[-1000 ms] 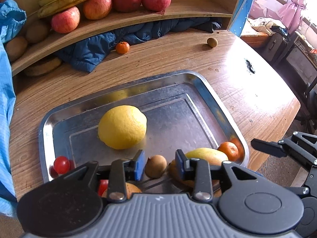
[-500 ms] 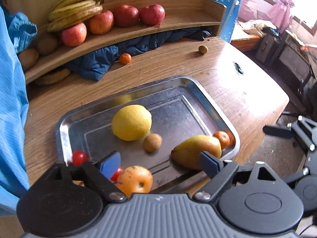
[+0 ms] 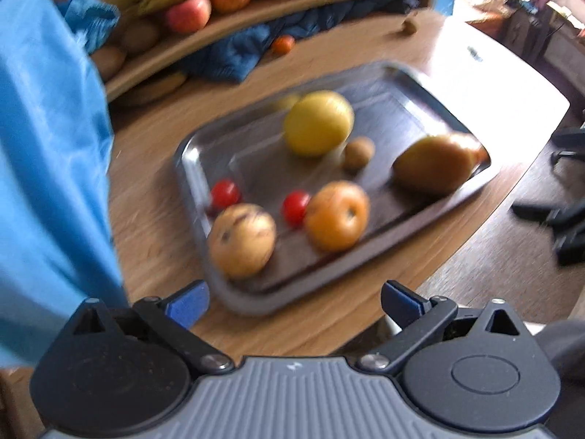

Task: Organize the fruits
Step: 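Withdraw both open tools from the tray toward the remaining loose fruits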

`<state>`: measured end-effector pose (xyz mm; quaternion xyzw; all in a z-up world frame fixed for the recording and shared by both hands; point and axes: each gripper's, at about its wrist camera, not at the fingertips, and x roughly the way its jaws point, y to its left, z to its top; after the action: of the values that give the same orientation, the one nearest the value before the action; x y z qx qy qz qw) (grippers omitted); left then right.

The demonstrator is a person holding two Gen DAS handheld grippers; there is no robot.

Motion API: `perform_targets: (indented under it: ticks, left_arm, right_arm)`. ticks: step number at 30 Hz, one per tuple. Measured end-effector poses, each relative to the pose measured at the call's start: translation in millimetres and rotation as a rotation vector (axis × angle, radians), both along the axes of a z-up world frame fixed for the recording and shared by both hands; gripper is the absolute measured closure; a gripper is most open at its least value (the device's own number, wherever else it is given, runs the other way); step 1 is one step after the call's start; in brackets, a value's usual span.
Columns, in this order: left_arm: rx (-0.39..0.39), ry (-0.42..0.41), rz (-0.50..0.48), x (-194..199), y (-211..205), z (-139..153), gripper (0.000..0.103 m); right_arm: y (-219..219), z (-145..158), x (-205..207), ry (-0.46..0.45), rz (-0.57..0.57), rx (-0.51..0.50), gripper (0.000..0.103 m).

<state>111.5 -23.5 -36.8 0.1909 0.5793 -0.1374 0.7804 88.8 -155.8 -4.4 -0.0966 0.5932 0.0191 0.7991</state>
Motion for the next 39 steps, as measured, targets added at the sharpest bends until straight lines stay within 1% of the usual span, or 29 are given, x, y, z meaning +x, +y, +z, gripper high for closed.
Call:
perform_targets:
  ticks: [2,6,9,12,17,24,28,31,39]
  left_arm:
    - [0.017,0.012,0.023,-3,7,-3,0.001]
    - [0.011,0.028,0.077,-2,19,-4,0.001]
    - [0.013,0.036,0.129,4,25,-1,0.001]
    - [0.006,0.046,0.160,14,26,4,0.001]
    - [0.009,0.035,0.184,35,18,8,0.001]
    - [-0.004,-0.012,0.212,64,5,24,0.001]
    - [-0.029,-0.044,0.240,84,-4,31,0.001]
    - [-0.063,-0.063,0.270,102,-14,32,0.001]
    - [-0.149,-0.070,0.323,143,-46,19,0.001]
  right_arm:
    - [-3,0,3,0.006,-0.003,-0.010,0.002]
    - [-7,-2,10,0.004,-0.013,-0.020,0.001]
    - [-11,-1,17,-0.005,-0.013,0.005,0.001]
    - [-14,0,25,-0.024,-0.004,0.040,0.001]
    - [-19,-3,45,-0.035,0.039,0.074,0.001]
    - [-32,2,77,-0.088,0.094,0.107,0.001]
    - [-42,2,91,-0.110,0.100,0.119,0.001]
    - [-49,-2,97,-0.116,0.105,0.115,0.001]
    - [-71,-5,109,-0.122,0.108,0.108,0.001]
